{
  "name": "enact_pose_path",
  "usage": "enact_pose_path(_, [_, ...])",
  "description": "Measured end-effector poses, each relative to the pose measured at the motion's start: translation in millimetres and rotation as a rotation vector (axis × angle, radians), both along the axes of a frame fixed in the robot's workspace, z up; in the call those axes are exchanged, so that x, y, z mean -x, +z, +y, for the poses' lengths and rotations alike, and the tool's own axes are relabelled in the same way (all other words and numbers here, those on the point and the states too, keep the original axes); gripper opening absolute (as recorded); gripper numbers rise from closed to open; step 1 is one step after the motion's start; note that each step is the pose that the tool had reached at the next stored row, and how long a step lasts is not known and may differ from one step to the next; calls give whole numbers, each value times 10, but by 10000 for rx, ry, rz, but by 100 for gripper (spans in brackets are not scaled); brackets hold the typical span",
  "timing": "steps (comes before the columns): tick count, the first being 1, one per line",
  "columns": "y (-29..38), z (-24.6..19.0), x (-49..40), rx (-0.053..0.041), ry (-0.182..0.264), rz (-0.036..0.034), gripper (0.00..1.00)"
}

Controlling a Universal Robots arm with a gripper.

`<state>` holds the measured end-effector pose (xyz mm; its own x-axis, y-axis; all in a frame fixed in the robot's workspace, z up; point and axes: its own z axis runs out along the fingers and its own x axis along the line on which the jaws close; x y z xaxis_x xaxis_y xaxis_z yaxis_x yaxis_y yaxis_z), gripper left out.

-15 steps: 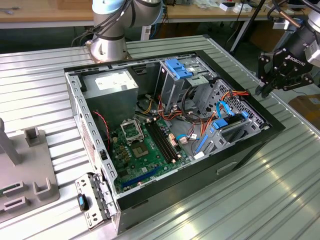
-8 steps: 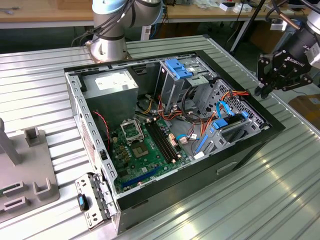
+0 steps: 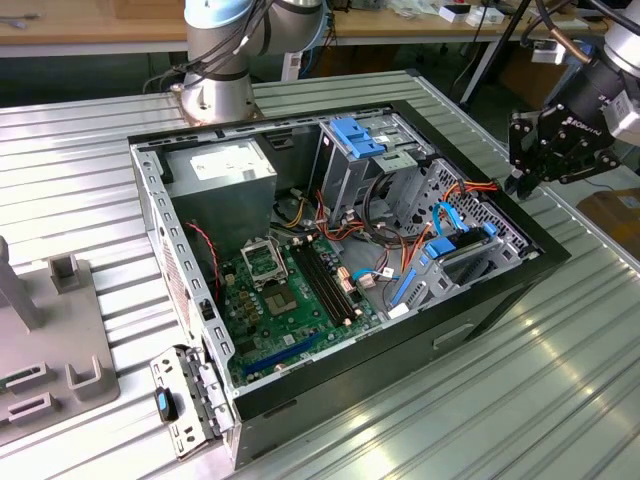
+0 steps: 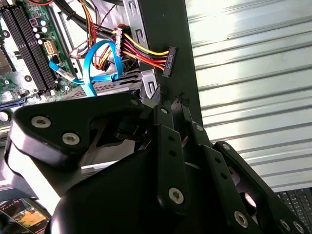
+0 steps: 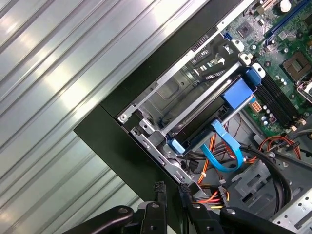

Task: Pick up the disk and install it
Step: 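Insert the second disk wire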

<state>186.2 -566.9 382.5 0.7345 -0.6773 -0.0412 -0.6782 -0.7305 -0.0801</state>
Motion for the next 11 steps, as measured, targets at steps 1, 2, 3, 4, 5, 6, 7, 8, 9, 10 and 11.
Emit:
enact_pose_path(1, [0, 0, 1, 1, 19, -1, 24])
enact_pose_path(2, [0, 0, 2, 0, 116, -6, 24])
enact_pose_path(3, [0, 1, 3, 0, 249, -10, 24])
enact_pose_path(4, [1, 1, 3, 1, 438, -13, 24])
enact_pose_path(5, [-1, 0, 3, 1, 711, -13, 24])
enact_pose_path(6, [-2, 0, 2, -1, 963, -13, 24])
enact_pose_path(7, [-4, 0, 2, -1, 1290, -14, 24])
enact_pose_path(8, [-6, 0, 2, 0, 1482, -14, 24])
enact_pose_path(9, [-8, 0, 2, 3, 1660, -13, 24])
enact_pose_path(10, [-11, 0, 3, 7, 1840, -13, 24])
enact_pose_path(11, [-18, 0, 2, 14, 2145, -12, 24])
